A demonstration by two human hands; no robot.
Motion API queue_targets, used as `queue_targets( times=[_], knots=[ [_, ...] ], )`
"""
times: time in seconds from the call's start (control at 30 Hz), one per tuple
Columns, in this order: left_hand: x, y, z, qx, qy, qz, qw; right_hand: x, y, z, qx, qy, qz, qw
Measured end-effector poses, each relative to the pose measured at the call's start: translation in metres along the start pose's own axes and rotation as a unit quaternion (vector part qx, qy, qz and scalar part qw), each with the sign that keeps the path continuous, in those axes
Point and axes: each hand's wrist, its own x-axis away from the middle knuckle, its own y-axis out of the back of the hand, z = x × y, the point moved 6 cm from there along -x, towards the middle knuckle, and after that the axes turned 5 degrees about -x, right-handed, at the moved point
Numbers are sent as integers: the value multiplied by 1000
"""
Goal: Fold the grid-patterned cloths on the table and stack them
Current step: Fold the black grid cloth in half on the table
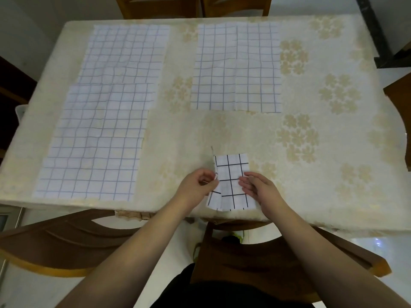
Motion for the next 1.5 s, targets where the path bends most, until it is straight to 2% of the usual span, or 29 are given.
queue_targets(
  times=[0.17,0.3,0.4,0.47,0.6,0.67,0.87,1.07,1.17,1.33,1.4,1.5],
  knots=[
    [-2,-35,-4,6,-10,66,998,5,15,8,7,36,-51,998],
    [-15,-31,9,-45,-2,39,998,5,30,11,50,77,-101,991],
    [-33,-19,12,-127,-13,-1,992,10,33,15,138,107,-108,979],
    [-45,-13,9,-182,-28,-25,983,13,34,15,142,115,-123,975],
    [-69,-17,-2,-292,-66,-18,954,15,34,13,145,107,-135,974],
    [-81,-22,-6,-368,-65,-19,927,15,36,13,165,102,-132,972],
    [-104,-29,-20,-470,-10,-39,882,17,38,13,267,90,-64,957],
    [-113,-29,-29,-541,45,-5,840,20,44,17,233,73,-50,968],
    [-112,-31,-35,-536,31,12,844,22,48,15,231,72,-54,969],
    [-95,-40,-50,-435,-60,105,892,25,51,14,231,75,-26,970],
    [-82,-39,-61,-419,-88,125,895,25,50,13,240,80,-18,967],
    [-61,-33,-79,-439,-131,135,879,26,44,14,232,91,3,969]
  ],
)
